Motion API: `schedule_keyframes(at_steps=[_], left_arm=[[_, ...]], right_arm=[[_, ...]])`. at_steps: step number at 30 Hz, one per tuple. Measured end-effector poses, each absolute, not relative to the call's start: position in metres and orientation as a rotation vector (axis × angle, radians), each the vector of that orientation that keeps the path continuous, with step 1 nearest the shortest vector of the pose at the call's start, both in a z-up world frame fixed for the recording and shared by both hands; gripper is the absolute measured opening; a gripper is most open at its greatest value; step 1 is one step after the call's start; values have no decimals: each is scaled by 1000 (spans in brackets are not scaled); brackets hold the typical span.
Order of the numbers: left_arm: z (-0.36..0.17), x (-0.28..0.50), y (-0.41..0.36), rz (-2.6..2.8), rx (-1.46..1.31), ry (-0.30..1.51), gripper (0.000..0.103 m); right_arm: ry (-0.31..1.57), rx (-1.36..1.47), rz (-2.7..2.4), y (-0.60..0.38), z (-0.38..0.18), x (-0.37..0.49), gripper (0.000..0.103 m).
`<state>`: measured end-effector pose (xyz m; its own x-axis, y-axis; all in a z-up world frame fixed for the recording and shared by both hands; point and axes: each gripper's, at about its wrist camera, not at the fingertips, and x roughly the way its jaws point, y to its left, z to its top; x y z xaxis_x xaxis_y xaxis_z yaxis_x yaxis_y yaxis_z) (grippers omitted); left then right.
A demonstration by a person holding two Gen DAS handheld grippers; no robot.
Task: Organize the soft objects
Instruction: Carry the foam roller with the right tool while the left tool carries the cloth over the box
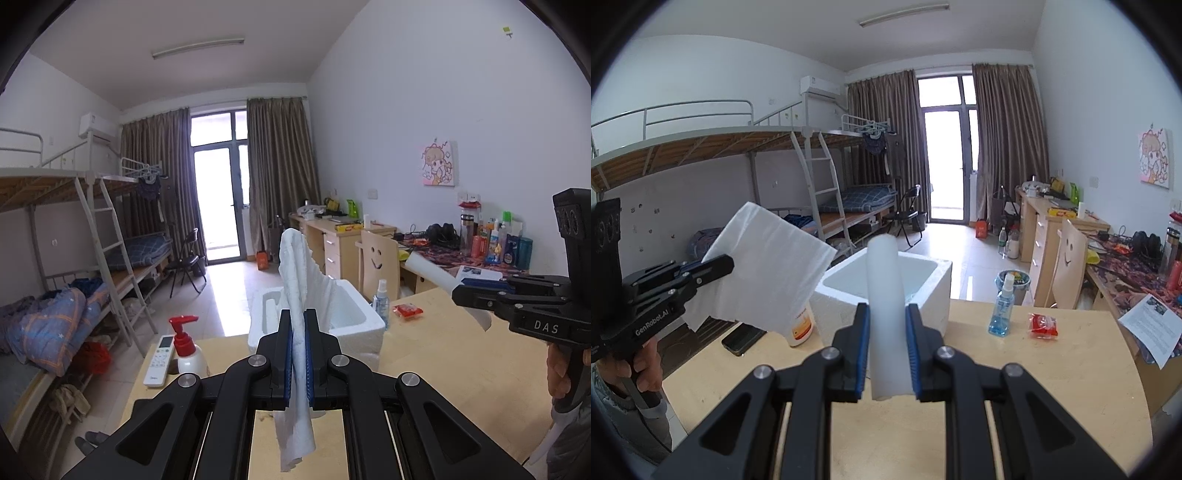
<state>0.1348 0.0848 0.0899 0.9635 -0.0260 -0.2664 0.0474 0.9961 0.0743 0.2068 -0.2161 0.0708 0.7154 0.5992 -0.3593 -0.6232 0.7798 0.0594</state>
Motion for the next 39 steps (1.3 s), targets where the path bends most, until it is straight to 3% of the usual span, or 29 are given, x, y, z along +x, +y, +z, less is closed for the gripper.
schedule_keyframes(at_steps=[39], left_arm=[[90, 197, 122, -9, 61, 307, 6]], right_arm=[[466, -165, 668, -150, 65, 276, 22]])
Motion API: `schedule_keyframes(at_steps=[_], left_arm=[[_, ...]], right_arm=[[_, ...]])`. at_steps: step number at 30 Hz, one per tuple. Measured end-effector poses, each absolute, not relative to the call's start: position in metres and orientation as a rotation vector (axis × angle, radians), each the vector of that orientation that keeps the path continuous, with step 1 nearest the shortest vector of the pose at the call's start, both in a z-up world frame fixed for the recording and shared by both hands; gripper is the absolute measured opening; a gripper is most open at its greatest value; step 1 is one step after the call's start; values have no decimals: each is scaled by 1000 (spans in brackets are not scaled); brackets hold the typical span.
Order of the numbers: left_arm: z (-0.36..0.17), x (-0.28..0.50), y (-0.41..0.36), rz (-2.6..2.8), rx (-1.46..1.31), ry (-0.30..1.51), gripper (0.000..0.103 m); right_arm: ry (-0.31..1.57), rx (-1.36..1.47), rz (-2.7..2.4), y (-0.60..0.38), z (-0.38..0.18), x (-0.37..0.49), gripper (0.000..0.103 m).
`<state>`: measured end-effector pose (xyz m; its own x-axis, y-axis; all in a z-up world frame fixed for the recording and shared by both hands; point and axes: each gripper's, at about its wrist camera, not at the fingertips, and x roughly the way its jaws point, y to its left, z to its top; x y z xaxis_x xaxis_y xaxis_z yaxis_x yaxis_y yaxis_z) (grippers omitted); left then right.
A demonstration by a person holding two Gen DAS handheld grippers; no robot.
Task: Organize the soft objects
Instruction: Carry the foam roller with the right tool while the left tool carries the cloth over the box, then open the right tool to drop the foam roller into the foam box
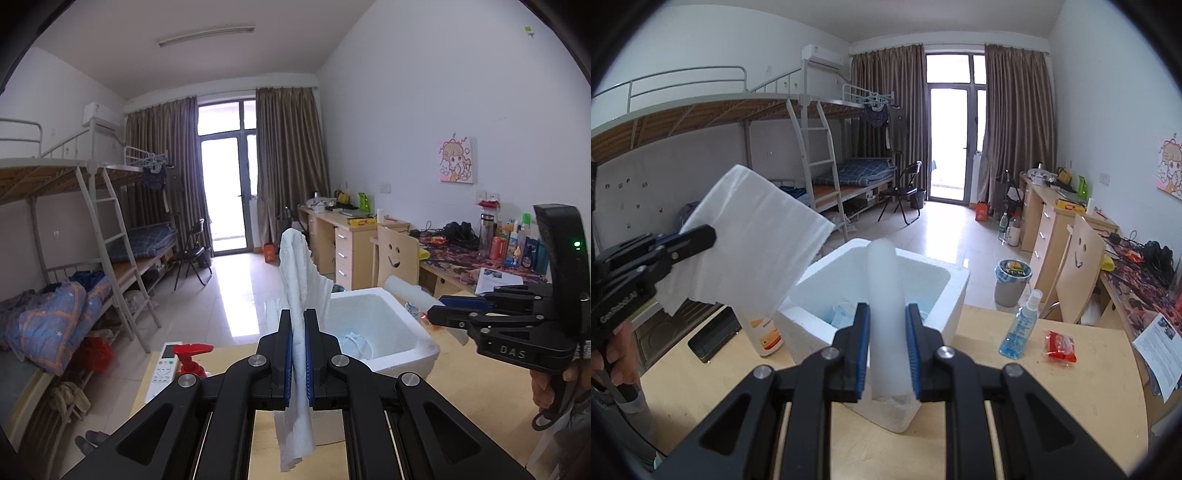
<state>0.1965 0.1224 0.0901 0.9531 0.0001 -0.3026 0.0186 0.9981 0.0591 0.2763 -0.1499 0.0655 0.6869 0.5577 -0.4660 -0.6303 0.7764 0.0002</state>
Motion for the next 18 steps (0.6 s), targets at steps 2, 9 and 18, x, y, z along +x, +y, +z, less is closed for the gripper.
schedule_keyframes(at_steps=[2, 9, 18], left_arm=[[90, 196, 124, 0, 59, 309, 6], [91, 188, 129, 35, 53, 310, 6], [90, 181, 132, 73, 50, 319, 6]], right_arm=[[473, -166, 674, -146, 65, 281, 23], [487, -187, 708, -130, 63, 290, 23], [521, -182, 724, -113, 56, 309, 23]])
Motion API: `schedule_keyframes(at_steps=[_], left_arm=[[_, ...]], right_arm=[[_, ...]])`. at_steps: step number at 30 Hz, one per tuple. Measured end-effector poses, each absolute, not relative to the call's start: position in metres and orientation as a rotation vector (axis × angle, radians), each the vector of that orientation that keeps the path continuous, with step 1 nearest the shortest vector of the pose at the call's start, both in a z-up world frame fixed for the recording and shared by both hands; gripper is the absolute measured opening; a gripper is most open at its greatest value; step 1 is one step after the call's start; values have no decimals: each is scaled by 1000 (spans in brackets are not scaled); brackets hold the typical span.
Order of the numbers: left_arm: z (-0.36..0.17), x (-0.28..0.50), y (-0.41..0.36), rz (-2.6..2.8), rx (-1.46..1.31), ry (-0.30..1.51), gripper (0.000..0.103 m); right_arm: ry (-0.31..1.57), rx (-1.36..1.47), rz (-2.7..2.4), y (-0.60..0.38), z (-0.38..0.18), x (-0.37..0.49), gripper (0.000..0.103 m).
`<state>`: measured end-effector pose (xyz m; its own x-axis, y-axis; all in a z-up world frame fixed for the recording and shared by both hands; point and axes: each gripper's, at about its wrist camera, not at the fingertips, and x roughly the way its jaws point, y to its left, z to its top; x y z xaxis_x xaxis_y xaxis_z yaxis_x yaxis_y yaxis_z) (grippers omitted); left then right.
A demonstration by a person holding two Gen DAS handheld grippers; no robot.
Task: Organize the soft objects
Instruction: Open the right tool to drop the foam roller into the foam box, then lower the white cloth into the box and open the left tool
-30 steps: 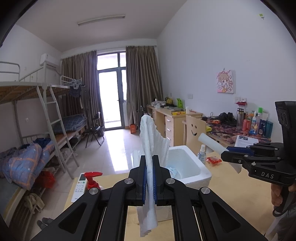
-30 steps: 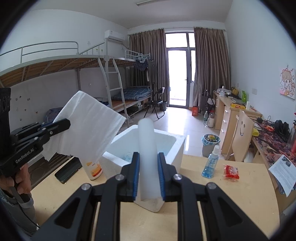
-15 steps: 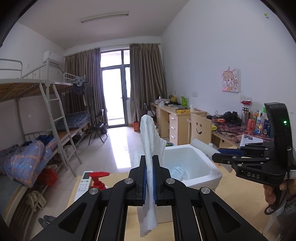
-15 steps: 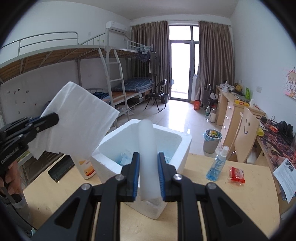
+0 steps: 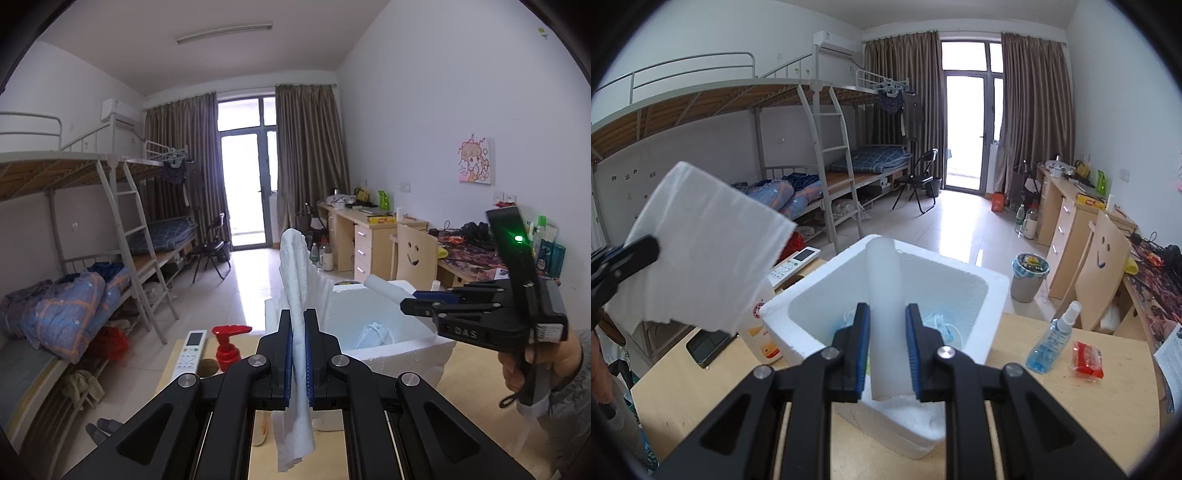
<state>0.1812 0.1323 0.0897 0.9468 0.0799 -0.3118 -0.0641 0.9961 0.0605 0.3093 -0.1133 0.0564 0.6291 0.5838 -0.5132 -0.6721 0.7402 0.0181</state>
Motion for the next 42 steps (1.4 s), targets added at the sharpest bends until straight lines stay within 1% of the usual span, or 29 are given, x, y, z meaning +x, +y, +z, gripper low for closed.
schedule_keyframes(at_steps=[9, 11, 12, 13, 14, 15, 16, 17, 30, 42], left_arm=[[89, 176, 133, 94, 47, 319, 6], [89, 175, 133, 97, 44, 318, 6], [89, 175, 133, 97, 43, 318, 6], [89, 175, 132, 97, 42, 318, 6], [89, 175, 132, 96, 40, 318, 6], [89, 175, 133, 95, 37, 318, 6], [88, 176, 132, 94, 37, 319, 6], [88, 176, 133, 95, 37, 320, 6], [90, 182, 133, 74, 35, 330, 6], [95, 198, 126, 7, 27, 326, 6]], right_arm=[[560, -166, 716, -102, 48, 331, 23], [571, -169, 719, -100, 46, 332, 29], [573, -176, 716, -98, 45, 331, 39], [570, -187, 712, -98, 45, 330, 54], [561, -191, 704, -97, 46, 329, 61], [548, -188, 697, -97, 47, 327, 74], [539, -185, 696, -98, 49, 326, 82], [527, -181, 703, -100, 51, 323, 84], [520, -172, 728, -110, 59, 313, 85], [509, -151, 675, -144, 60, 299, 85]])
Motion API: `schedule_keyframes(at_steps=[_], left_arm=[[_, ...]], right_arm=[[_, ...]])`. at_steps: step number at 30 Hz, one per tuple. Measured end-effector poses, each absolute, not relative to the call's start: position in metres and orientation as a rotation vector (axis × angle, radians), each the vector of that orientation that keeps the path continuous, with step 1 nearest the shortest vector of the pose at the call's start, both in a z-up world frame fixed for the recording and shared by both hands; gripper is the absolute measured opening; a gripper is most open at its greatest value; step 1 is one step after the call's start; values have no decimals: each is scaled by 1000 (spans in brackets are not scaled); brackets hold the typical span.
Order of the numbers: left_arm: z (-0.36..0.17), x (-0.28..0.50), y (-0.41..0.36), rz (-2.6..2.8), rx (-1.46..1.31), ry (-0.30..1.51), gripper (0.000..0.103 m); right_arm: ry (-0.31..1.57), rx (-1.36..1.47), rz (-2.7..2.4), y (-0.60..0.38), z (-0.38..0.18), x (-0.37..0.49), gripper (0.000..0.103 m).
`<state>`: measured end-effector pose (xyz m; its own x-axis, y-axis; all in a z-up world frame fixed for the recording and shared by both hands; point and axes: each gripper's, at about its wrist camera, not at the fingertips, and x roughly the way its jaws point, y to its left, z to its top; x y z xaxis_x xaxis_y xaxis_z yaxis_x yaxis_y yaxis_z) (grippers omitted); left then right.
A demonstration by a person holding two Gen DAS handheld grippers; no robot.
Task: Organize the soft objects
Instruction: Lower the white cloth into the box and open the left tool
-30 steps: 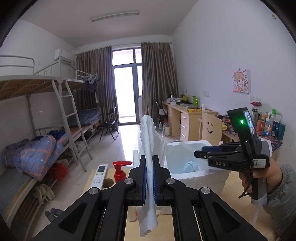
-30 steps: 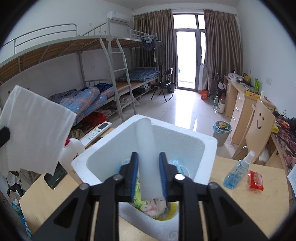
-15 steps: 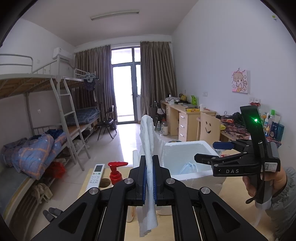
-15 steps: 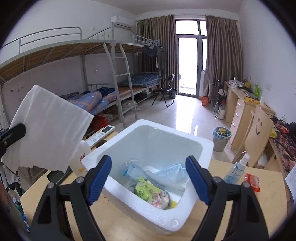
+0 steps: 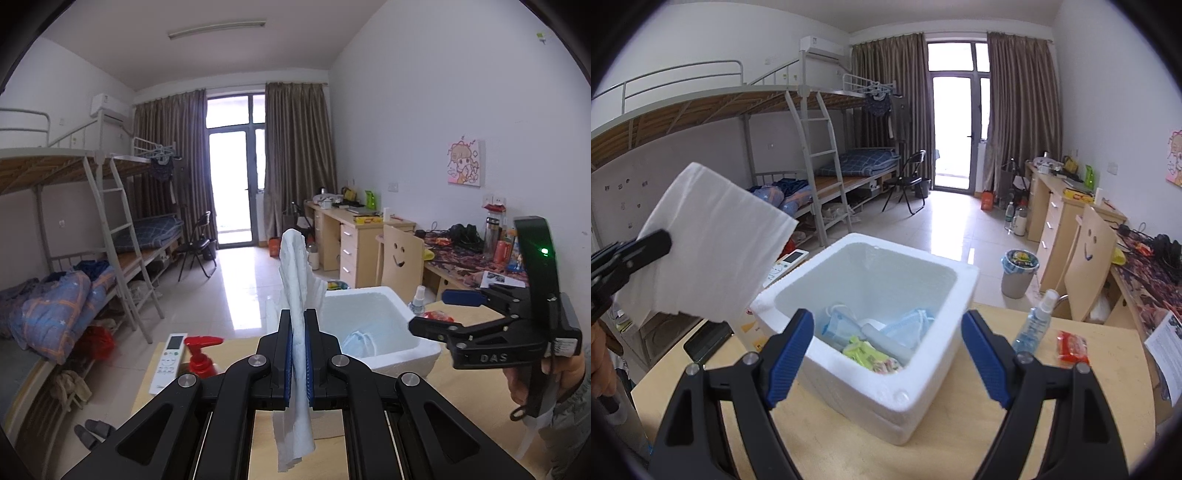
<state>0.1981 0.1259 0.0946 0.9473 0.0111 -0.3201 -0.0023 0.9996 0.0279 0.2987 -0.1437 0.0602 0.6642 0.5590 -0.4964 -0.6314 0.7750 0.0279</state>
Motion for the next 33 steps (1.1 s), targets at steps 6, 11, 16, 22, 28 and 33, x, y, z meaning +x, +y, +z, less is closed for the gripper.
schedule_keyframes(at_steps=[6, 11, 16, 22, 28, 33], left_arm=[[96, 205, 119, -33, 31, 328, 6], [97, 213, 112, -62, 34, 331, 6], [99, 222, 105, -93, 43, 336, 6], [99, 236, 100, -121, 34, 352, 6], [99, 249, 97, -147, 26, 357, 6], [96, 259, 92, -152, 22, 368, 6]], right_arm=[[493, -133, 624, -163, 60, 290, 85], [491, -114, 595, -178, 57, 284, 85], [490, -83, 570, -194, 54, 277, 85], [494, -77, 533, -206, 49, 271, 85], [494, -70, 494, -220, 45, 264, 85], [505, -59, 465, -229, 41, 262, 85]])
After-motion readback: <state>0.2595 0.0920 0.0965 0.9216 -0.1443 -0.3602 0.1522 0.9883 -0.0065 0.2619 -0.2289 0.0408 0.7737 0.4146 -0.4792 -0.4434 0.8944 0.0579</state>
